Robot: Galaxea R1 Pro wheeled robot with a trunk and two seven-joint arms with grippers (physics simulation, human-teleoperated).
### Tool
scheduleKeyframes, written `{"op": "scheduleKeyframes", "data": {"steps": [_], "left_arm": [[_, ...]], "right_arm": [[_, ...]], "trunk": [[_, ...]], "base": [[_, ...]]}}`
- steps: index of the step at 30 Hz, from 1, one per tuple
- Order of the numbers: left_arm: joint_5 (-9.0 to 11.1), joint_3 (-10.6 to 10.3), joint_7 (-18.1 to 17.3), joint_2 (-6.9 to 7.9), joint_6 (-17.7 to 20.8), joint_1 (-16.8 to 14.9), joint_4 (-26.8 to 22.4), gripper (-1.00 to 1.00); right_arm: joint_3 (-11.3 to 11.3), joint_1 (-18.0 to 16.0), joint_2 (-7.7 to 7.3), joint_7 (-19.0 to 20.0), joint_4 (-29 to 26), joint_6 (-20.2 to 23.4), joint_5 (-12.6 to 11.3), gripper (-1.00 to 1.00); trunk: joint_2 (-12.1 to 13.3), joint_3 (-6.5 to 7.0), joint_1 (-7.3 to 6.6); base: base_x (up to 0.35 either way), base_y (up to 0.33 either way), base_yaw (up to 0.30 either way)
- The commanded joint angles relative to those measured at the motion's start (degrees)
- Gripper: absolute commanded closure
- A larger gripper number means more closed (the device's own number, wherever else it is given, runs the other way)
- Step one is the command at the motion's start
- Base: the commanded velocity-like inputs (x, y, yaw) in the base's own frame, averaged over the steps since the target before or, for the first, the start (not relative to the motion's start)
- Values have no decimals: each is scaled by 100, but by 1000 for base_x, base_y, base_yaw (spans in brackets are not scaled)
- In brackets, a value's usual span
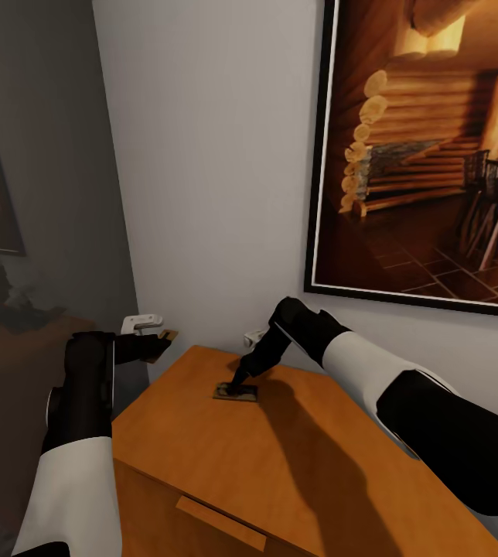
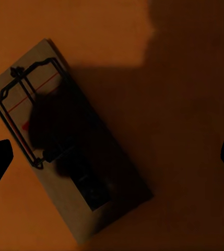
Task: Take the four mousetraps from the cabinet in the bathroom and place them on the bathroom floor. Make sure all four end up on the same floor surface, and ensure that at least two of them are either under or directly next to the same bathroom sink.
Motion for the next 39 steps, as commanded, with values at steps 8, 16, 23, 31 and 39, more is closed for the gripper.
{"op": "scheduleKeyframes", "data": {"steps": [8, 16, 23, 31, 39], "left_arm": [[-65, 13, -56, -5, 11, -7, -6, 100], [-60, 11, -56, -5, 11, -7, -6, 100], [-63, 6, -56, -5, 11, -7, -6, 100], [-64, 5, -56, -5, 11, -7, -6, 100], [-60, 4, -56, -5, 11, -7, -6, 100]], "right_arm": [[37, -7, 0, -28, 7, 26, -55, -100], [45, 13, 0, -49, 62, 21, -47, -100], [51, 26, 0, -95, 94, 15, -43, -100], [59, 57, 0, -222, 101, 15, -24, -100], [60, 75, 0, -250, 102, 14, -23, -100]], "trunk": [[-4, -7, 0], [-4, -7, 0], [-4, -7, 0], [-4, -7, 0], [-4, -7, 0]], "base": [[0, 0, 0], [0, 0, 0], [0, 0, 0], [0, 0, 0], [0, 0, 0]]}}
